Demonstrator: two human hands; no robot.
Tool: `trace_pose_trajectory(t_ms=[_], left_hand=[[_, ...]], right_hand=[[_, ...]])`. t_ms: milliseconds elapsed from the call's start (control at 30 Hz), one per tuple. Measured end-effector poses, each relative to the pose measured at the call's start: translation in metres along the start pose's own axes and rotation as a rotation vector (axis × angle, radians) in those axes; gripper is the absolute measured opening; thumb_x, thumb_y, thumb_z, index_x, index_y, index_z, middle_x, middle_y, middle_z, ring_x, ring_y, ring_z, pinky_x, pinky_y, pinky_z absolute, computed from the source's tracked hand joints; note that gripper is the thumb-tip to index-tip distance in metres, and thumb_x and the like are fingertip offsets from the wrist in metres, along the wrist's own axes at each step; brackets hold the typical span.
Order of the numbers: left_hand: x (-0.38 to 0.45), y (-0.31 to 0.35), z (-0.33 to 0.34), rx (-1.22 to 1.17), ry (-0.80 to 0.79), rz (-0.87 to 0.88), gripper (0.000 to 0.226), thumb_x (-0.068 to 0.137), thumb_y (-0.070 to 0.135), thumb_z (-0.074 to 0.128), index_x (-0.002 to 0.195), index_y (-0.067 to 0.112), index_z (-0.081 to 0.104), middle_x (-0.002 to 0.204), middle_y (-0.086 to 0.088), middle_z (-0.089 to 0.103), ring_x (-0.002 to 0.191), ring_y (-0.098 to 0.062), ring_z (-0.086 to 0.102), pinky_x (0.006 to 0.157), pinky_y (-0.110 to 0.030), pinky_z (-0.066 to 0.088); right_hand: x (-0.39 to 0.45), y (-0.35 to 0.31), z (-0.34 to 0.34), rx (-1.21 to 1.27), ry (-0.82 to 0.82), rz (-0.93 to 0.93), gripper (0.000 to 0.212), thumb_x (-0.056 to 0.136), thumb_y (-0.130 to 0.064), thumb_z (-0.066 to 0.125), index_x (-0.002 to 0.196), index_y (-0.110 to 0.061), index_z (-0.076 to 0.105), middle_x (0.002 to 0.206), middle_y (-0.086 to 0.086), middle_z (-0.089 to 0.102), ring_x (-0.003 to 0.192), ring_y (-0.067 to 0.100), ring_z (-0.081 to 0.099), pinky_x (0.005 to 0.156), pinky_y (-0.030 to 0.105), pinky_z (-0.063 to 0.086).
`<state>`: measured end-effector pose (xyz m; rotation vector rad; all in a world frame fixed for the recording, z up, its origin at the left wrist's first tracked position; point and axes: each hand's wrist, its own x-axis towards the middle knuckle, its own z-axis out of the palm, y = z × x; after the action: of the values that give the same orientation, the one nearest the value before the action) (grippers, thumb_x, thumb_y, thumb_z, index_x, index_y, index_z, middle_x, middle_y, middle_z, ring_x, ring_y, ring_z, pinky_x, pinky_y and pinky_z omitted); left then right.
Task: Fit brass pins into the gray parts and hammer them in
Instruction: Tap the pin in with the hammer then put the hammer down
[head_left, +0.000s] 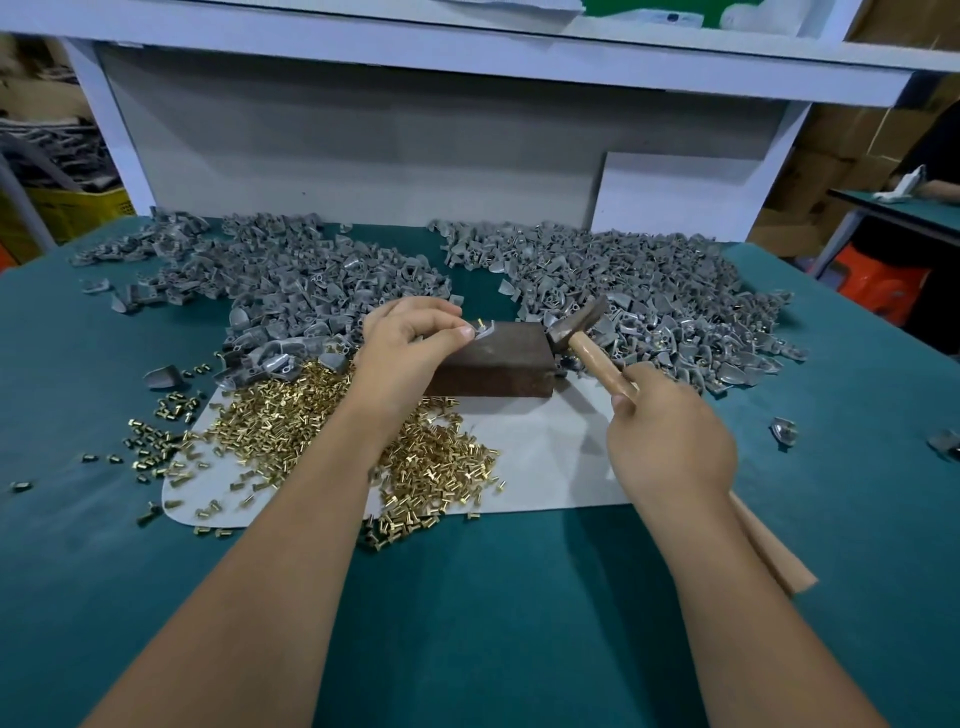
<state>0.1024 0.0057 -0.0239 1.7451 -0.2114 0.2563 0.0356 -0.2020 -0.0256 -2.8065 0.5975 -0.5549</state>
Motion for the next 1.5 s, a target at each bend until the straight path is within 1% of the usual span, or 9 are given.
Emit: trace_pose_trajectory(t_ms=[167, 233, 333, 467, 567, 667, 1033, 1367, 1500], left_hand=[[0.0, -0.002, 0.001, 0.209, 0.058, 0.007, 0.013, 0.085, 0.033, 0.073, 0.073, 0.036, 0.07, 0.102, 0.033, 0.058, 0.132, -0.012, 0.033, 0.113, -0.049, 0.022], [-0.001, -0.005, 0.003, 0.382, 0.089, 0.028, 0.015, 0.087, 0.036, 0.071, 0.073, 0.039, 0.065, 0.101, 0.033, 0.055, 0.131, -0.012, 0.028, 0.104, -0.037, 0.016], [-0.002, -0.008, 0.005, 0.503, 0.064, 0.014, 0.015, 0.09, 0.041, 0.067, 0.076, 0.044, 0.062, 0.113, 0.025, 0.055, 0.133, -0.015, 0.025, 0.094, -0.034, 0.012], [0.001, -0.01, 0.008, 0.533, 0.064, 0.02, 0.018, 0.089, 0.042, 0.066, 0.074, 0.046, 0.059, 0.119, 0.019, 0.059, 0.132, -0.016, 0.025, 0.096, -0.036, 0.013], [0.002, -0.012, 0.009, 0.589, 0.092, 0.045, 0.012, 0.089, 0.042, 0.065, 0.078, 0.044, 0.061, 0.11, 0.023, 0.054, 0.13, -0.014, 0.025, 0.099, -0.038, 0.014], [0.003, -0.015, 0.009, 0.601, 0.108, 0.048, 0.008, 0.089, 0.043, 0.065, 0.08, 0.043, 0.064, 0.104, 0.026, 0.05, 0.128, -0.012, 0.025, 0.103, -0.043, 0.014], [0.007, -0.013, 0.009, 0.573, 0.109, 0.02, 0.016, 0.087, 0.044, 0.065, 0.072, 0.045, 0.06, 0.106, 0.022, 0.056, 0.13, -0.016, 0.027, 0.108, -0.052, 0.017], [0.005, -0.013, 0.011, 0.585, 0.117, 0.007, 0.009, 0.088, 0.046, 0.065, 0.079, 0.043, 0.065, 0.109, 0.021, 0.057, 0.132, -0.017, 0.028, 0.107, -0.05, 0.018], [0.006, -0.013, 0.011, 0.576, 0.118, 0.013, 0.01, 0.088, 0.045, 0.066, 0.079, 0.043, 0.064, 0.105, 0.022, 0.054, 0.131, -0.017, 0.028, 0.106, -0.05, 0.018]], right_hand=[[-0.001, -0.001, 0.002, -0.047, -0.01, -0.019, 0.018, 0.092, -0.026, 0.045, 0.098, -0.017, 0.059, 0.094, 0.01, 0.062, 0.086, 0.034, 0.057, 0.061, 0.031, 0.035], [-0.003, -0.003, 0.0, -0.082, 0.003, -0.043, 0.022, 0.092, -0.028, 0.046, 0.1, -0.016, 0.063, 0.099, 0.011, 0.06, 0.093, 0.035, 0.053, 0.067, 0.035, 0.037], [-0.003, -0.01, -0.001, -0.011, 0.103, -0.128, 0.028, 0.092, -0.029, 0.05, 0.109, -0.017, 0.068, 0.106, 0.011, 0.055, 0.101, 0.033, 0.044, 0.083, 0.038, 0.036], [0.007, -0.045, 0.003, 0.289, 0.042, -0.348, 0.028, 0.097, -0.031, 0.043, 0.1, -0.017, 0.067, 0.093, 0.001, 0.055, 0.09, 0.021, 0.042, 0.077, 0.034, 0.034], [0.023, -0.074, 0.015, 0.295, -0.017, -0.407, 0.033, 0.099, -0.037, 0.039, 0.094, -0.014, 0.062, 0.091, 0.003, 0.056, 0.094, 0.024, 0.047, 0.081, 0.037, 0.037], [0.034, -0.092, 0.03, 0.301, -0.024, -0.404, 0.031, 0.098, -0.039, 0.044, 0.098, -0.016, 0.065, 0.097, 0.004, 0.061, 0.099, 0.025, 0.048, 0.086, 0.037, 0.037], [0.029, -0.098, 0.048, 0.475, 0.144, -0.409, 0.015, 0.091, -0.024, 0.058, 0.081, -0.015, 0.062, 0.083, 0.0, 0.063, 0.087, 0.021, 0.048, 0.075, 0.031, 0.032], [0.027, -0.1, 0.05, 0.473, 0.175, -0.418, 0.018, 0.091, -0.017, 0.057, 0.074, -0.018, 0.051, 0.073, -0.005, 0.05, 0.082, 0.021, 0.047, 0.067, 0.028, 0.025], [0.028, -0.098, 0.052, 0.485, 0.187, -0.43, 0.015, 0.09, -0.016, 0.059, 0.075, -0.013, 0.057, 0.074, -0.002, 0.057, 0.08, 0.022, 0.049, 0.068, 0.03, 0.031]])
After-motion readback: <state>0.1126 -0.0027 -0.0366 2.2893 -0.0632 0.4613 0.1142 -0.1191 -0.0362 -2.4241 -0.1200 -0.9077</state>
